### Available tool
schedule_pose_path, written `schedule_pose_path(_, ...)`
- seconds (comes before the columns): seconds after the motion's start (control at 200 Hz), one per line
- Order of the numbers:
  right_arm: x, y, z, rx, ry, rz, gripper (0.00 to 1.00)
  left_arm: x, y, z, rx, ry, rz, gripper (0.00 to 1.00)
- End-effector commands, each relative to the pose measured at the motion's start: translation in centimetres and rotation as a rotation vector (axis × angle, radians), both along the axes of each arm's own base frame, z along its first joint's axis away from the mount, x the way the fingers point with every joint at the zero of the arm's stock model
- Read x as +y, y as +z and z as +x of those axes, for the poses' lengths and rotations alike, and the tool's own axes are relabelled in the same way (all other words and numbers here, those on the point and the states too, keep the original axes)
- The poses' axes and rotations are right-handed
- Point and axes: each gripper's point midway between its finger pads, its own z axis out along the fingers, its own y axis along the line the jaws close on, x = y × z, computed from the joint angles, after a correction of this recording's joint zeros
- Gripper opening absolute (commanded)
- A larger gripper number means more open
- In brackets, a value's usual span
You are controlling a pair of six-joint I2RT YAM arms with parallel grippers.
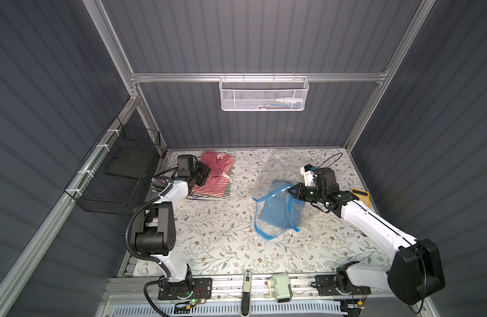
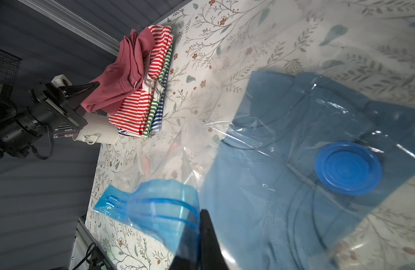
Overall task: Take the tank top out of the vacuum bag
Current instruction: Place the tank top on the tank top.
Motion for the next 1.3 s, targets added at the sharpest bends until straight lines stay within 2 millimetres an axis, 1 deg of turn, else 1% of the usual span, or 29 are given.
schedule_pose_path(0.0, -0.3, -0.1, -0.3, 0.002, -0.008, 0.005, 0.00, -1.0, 0.0, -1.4, 0.007, -0.039, 0.004, 0.00)
schedule_pose_path(0.04, -0.3, -0.1, -0.3, 0.000, -0.010, 0.005, 0.00, -1.4, -0.3, -1.6, 0.008, -0.046, 0.002, 0.00)
schedule_pose_path(0.06, -0.3, -0.2, -0.3, 0.004, -0.012, 0.005, 0.00, -2.1, -0.4, -1.8, 0.012, -0.075, -0.016, 0.00)
schedule_pose_path(0.13, -0.2, -0.1, -0.3, 0.006, -0.008, 0.010, 0.00, -3.1, -0.7, -2.2, 0.018, -0.107, -0.023, 0.00)
schedule_pose_path(0.23, -0.2, 0.1, -0.3, -0.001, -0.008, 0.011, 0.00, -3.9, -0.9, -3.0, 0.029, -0.120, -0.007, 0.00)
schedule_pose_path(0.265, -0.2, 0.0, -0.3, -0.002, -0.010, 0.009, 0.00, -4.2, -0.9, -3.2, 0.028, -0.127, -0.003, 0.04)
schedule_pose_path(0.35, -0.2, 0.0, -0.3, -0.002, -0.009, 0.009, 0.00, -5.2, -1.1, -3.6, 0.031, -0.166, 0.006, 0.04)
schedule_pose_path(0.375, -0.2, 0.0, -0.2, -0.003, -0.006, 0.012, 0.00, -5.5, -1.2, -3.6, 0.034, -0.185, 0.010, 0.08)
schedule_pose_path(0.42, -0.1, -0.1, -0.2, 0.002, -0.003, 0.015, 0.00, -5.7, -1.9, -4.0, 0.074, -0.215, 0.032, 0.18)
schedule_pose_path(0.495, 0.0, -0.1, -0.2, 0.002, 0.000, 0.016, 0.00, -5.5, -2.7, -4.9, 0.118, -0.254, 0.082, 0.44)
schedule_pose_path(0.51, 0.0, -0.1, -0.2, 0.001, -0.001, 0.015, 0.00, -5.4, -2.7, -5.1, 0.124, -0.259, 0.093, 0.52)
schedule_pose_path(0.525, 0.0, -0.1, -0.2, 0.000, -0.001, 0.016, 0.00, -5.4, -2.8, -5.3, 0.129, -0.267, 0.100, 0.56)
schedule_pose_path(0.565, -0.1, -0.1, -0.2, -0.003, -0.002, 0.014, 0.00, -5.6, -2.7, -5.8, 0.125, -0.304, 0.111, 0.61)
schedule_pose_path(0.62, -0.1, -0.1, -0.2, -0.004, -0.002, 0.014, 0.00, -6.3, -2.3, -6.7, 0.123, -0.373, 0.113, 0.64)
schedule_pose_path(0.68, -0.1, -0.2, -0.1, -0.005, -0.003, 0.012, 0.00, -7.0, -1.5, -8.0, 0.104, -0.445, 0.125, 0.65)
schedule_pose_path(0.795, 0.0, -0.4, 0.1, 0.002, -0.001, 0.011, 0.00, -7.2, 0.5, -10.4, 0.083, -0.568, 0.182, 0.64)
schedule_pose_path(0.875, 0.3, -0.6, 0.3, 0.011, 0.007, 0.021, 0.00, -7.3, 1.5, -12.5, 0.102, -0.669, 0.206, 0.64)
schedule_pose_path(0.935, 0.6, -0.5, 0.4, 0.017, 0.011, 0.032, 0.00, -7.2, 2.3, -13.8, 0.100, -0.722, 0.235, 0.64)
schedule_pose_path(0.975, 0.7, -0.4, 0.5, 0.018, 0.014, 0.038, 0.00, -6.6, 2.9, -14.3, 0.092, -0.712, 0.273, 0.64)
schedule_pose_path(1.02, 0.8, -0.3, 0.6, 0.019, 0.015, 0.043, 0.00, -5.2, 3.5, -14.2, 0.074, -0.650, 0.337, 0.63)
schedule_pose_path(1.055, 0.8, -0.3, 0.6, 0.018, 0.014, 0.044, 0.00, -4.0, 3.9, -13.7, 0.051, -0.591, 0.381, 0.61)
schedule_pose_path(1.085, 0.7, -0.4, 0.5, 0.019, 0.010, 0.044, 0.00, -2.9, 4.0, -13.2, 0.052, -0.542, 0.410, 0.60)
schedule_pose_path(1.11, 0.7, -0.3, 0.5, 0.018, 0.010, 0.044, 0.00, -2.4, 4.0, -12.8, 0.053, -0.522, 0.411, 0.59)
schedule_pose_path(1.13, 0.7, -0.4, 0.4, 0.019, 0.010, 0.044, 0.00, -1.5, 3.6, -12.3, 0.068, -0.493, 0.436, 0.58)
schedule_pose_path(1.195, 0.6, -0.3, 0.3, 0.020, 0.007, 0.043, 0.00, 0.3, 2.5, -11.1, 0.110, -0.445, 0.466, 0.52)
schedule_pose_path(1.24, 0.6, -0.2, 0.3, 0.021, 0.007, 0.044, 0.00, 1.2, 1.7, -10.3, 0.125, -0.422, 0.474, 0.48)
schedule_pose_path(1.295, 0.6, 0.1, 0.1, 0.016, 0.010, 0.042, 0.00, 1.9, 1.0, -9.3, 0.132, -0.396, 0.476, 0.45)
